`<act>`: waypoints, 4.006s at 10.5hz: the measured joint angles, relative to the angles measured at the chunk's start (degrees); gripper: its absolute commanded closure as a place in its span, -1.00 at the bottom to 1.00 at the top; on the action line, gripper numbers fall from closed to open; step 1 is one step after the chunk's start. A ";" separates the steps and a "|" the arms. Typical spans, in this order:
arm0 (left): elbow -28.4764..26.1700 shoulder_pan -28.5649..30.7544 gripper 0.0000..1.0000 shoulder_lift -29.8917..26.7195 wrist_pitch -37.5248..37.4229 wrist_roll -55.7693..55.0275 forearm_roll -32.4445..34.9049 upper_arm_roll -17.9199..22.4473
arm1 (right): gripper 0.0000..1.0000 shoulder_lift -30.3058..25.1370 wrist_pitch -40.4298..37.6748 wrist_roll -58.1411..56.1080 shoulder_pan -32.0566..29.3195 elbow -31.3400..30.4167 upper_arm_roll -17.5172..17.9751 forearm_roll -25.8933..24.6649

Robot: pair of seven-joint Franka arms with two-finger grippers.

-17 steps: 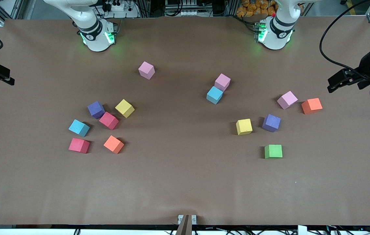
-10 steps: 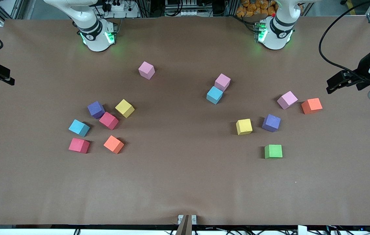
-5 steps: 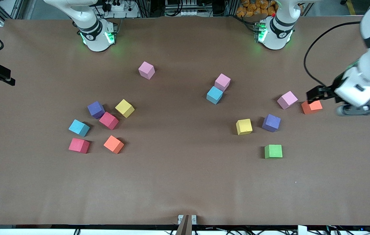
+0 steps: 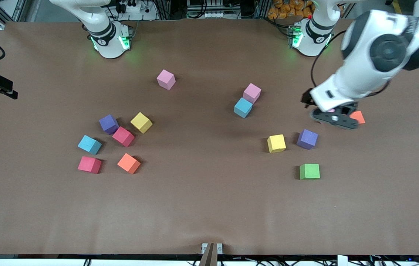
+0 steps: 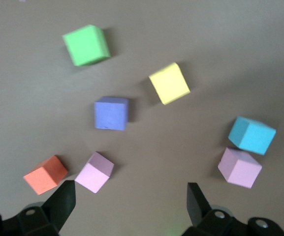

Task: Form number 2 with 11 blocks
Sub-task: 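Reach the left gripper down to the pink cube beside the cyan cube, then grasp the pink cube with the left gripper while the right gripper reaches in, then grasp the orange cube with the right gripper while the left gripper lifts pink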

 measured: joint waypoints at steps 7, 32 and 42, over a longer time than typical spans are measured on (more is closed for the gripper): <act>-11.83 0.56 -1.00 -2.30 6.51 13.04 -4.63 -3.18 | -1.00 -0.02 0.06 -0.06 0.48 0.04 0.08 0.02; -28.01 -11.37 -1.00 9.61 29.51 -20.28 -0.38 -13.05 | -1.00 3.31 10.32 2.63 12.77 -4.98 0.36 0.21; -28.14 -11.43 -1.00 12.57 31.27 -23.44 3.83 -12.93 | -1.00 6.36 15.72 1.67 13.08 -12.49 -0.29 4.94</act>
